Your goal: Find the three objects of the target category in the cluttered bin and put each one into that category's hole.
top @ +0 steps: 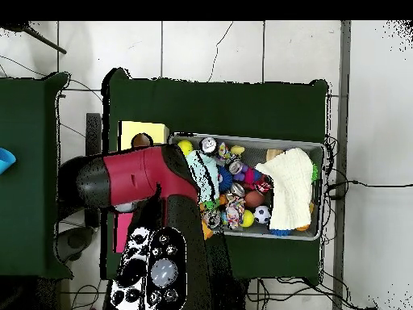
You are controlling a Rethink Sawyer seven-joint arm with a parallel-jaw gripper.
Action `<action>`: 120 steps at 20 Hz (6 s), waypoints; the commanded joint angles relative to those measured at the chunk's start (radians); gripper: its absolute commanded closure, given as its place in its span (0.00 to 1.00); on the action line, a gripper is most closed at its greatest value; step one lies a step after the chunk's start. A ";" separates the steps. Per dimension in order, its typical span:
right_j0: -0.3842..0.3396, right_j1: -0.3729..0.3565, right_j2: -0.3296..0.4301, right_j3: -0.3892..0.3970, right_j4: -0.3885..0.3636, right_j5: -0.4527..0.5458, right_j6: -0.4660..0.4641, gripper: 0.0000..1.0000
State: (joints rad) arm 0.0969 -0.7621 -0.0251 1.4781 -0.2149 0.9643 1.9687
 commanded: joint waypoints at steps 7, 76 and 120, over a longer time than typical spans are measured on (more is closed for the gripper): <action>0.030 0.080 -0.023 -0.033 0.045 0.072 0.216 1.00; 0.067 0.099 -0.062 0.096 0.204 -0.100 0.171 1.00; 0.074 0.110 -0.067 0.144 0.237 -0.166 0.177 1.00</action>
State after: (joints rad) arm 0.1963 -0.6892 -0.1104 1.5120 0.0021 0.8464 1.9687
